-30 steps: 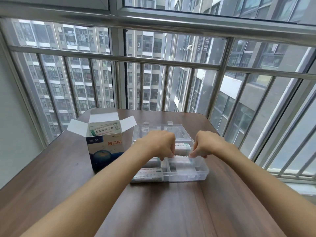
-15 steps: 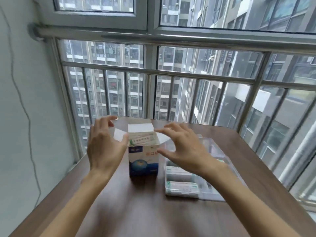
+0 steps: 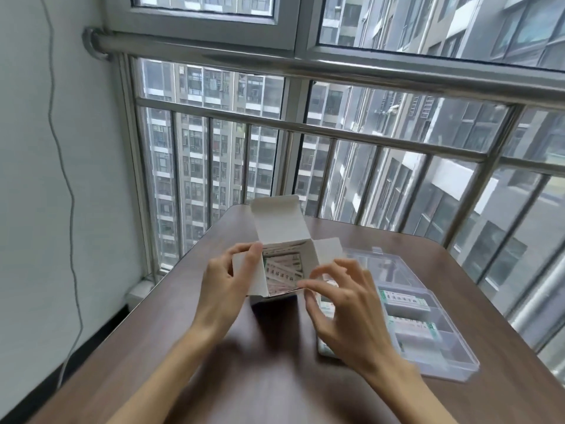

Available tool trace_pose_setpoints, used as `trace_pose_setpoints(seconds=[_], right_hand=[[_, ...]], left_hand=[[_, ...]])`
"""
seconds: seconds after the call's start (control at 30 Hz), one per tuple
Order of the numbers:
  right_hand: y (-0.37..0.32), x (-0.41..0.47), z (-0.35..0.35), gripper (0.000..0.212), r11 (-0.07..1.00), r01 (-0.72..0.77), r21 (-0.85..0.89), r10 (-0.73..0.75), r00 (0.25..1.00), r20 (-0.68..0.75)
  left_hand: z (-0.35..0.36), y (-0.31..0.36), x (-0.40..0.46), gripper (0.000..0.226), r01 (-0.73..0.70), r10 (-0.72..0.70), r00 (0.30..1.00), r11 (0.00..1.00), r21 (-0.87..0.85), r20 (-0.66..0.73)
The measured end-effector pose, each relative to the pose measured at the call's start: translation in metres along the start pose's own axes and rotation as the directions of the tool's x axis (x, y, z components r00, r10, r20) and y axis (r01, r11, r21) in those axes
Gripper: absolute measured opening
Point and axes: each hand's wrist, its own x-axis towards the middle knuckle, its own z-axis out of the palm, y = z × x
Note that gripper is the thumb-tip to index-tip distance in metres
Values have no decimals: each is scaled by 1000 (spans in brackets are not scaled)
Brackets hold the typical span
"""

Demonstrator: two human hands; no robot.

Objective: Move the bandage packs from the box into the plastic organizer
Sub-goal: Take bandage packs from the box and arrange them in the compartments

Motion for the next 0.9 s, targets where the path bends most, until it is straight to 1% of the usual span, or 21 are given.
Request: trace_pose_setpoints(seconds=[0.07, 0.1, 0.17, 0.23, 0.33, 0.4, 0.47, 0.53, 0.57, 0.63, 0.67, 0.7, 0.83, 0.9], right_hand=[[-8, 1, -2, 22, 999, -38, 38, 37, 999, 33], [-11, 4, -3, 25, 999, -48, 25, 47, 997, 60], [-18, 15, -5, 27, 996, -64, -68, 76, 980, 183], [-25, 30, -6, 25, 984, -54, -172, 103, 951, 292], [-32, 46, -4, 18, 963, -35, -267, 145, 904, 403], [-35, 53, -1, 20, 955, -1, -295, 156, 850, 502], [-32, 57, 3, 27, 954, 10, -301, 169, 809, 563], [-29, 60, 4, 31, 957, -4, -291, 181, 794, 581], [-29, 62, 3, 27, 964, -15, -267, 173, 797, 579], [-28, 65, -1, 7, 975, -9, -223, 137, 814, 564], [-26, 66, -2, 17, 980, -2, -197, 113, 825, 553], [-27, 68, -5, 24, 985, -7, -170, 103, 820, 563], [-23, 72, -10, 23, 1000, 1, -27, 14, 826, 564], [-22, 73, -10, 22, 998, -37, 48, 6, 847, 531]], left_hand=[[0, -2, -2, 32, -20, 20, 1000, 999, -27, 13], [-1, -2, -2, 30, -23, 24, 999, 999, -26, 28], [0, 1, -3, 21, -27, 30, 998, 999, -46, 63], [3, 5, -4, 14, -39, 44, 996, 997, -60, 81], [4, 6, -4, 14, -24, 32, 995, 995, -94, 91], [2, 6, -3, 16, -9, 19, 996, 994, -112, 90], [1, 8, -3, 17, 6, 5, 996, 992, -125, 89], [2, 9, -3, 18, 26, -13, 996, 988, -151, 85], [2, 9, -2, 19, 33, -20, 996, 987, -154, 83], [1, 10, -2, 21, 35, -24, 997, 988, -152, 74], [1, 10, -1, 22, 37, -27, 997, 987, -156, 66], [0, 11, -1, 23, 50, -41, 998, 985, -168, 53], [-6, 8, 5, 26, 137, -142, 990, 960, -243, -4], [-10, 7, 7, 27, 214, -217, 976, 939, -271, 17]])
